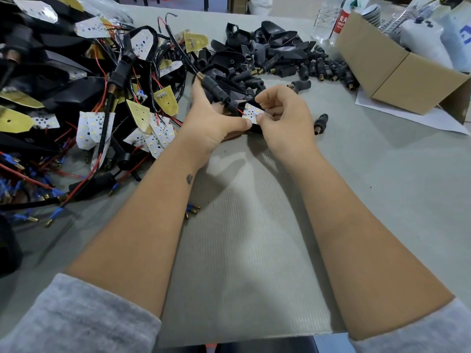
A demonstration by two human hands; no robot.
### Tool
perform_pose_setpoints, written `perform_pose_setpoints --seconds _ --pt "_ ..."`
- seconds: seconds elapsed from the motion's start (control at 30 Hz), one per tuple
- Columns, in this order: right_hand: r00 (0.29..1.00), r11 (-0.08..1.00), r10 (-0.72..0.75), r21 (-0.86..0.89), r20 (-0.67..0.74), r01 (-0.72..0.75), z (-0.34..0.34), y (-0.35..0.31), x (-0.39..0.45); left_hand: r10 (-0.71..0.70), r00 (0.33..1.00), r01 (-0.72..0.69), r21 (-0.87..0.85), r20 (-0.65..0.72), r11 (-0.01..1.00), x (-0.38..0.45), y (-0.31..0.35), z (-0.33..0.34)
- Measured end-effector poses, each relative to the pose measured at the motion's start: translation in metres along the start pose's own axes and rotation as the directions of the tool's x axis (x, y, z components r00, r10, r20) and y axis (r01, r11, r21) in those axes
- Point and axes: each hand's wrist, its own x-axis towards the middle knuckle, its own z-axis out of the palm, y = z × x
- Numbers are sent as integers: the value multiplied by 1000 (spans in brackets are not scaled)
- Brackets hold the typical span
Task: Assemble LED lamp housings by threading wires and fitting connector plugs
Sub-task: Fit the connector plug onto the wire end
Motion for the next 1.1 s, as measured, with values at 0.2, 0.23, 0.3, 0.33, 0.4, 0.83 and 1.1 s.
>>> perform_pose_setpoints --seconds 0.2,0.23,0.3,0.33,0.4,0.83,1.1 --pt "999 998 -54 -32 -1 54 2 0 -2 9 999 -9 -15 -46 1000 0 -1 2" --pt "998 996 -66 -56 -3 66 2 0 -3 15 998 -15 0 -56 1000 -1 -1 3" --pt "995 985 -101 -142 -4 99 1 1 -3 48 995 -44 49 -84 998 -2 0 3" --pt "994 976 -114 -185 -3 111 0 1 -4 65 993 -58 74 -99 996 -3 1 4" --pt "994 969 -113 -223 -8 109 -1 0 -5 84 989 -73 99 -119 992 -4 2 4" --pt "986 998 62 -7 156 -61 -2 -8 -8 -1 994 -2 -21 -107 1000 1 4 -2" --pt "979 914 158 356 126 -194 -6 -12 -5 17 992 -8 -70 124 998 -4 10 2"
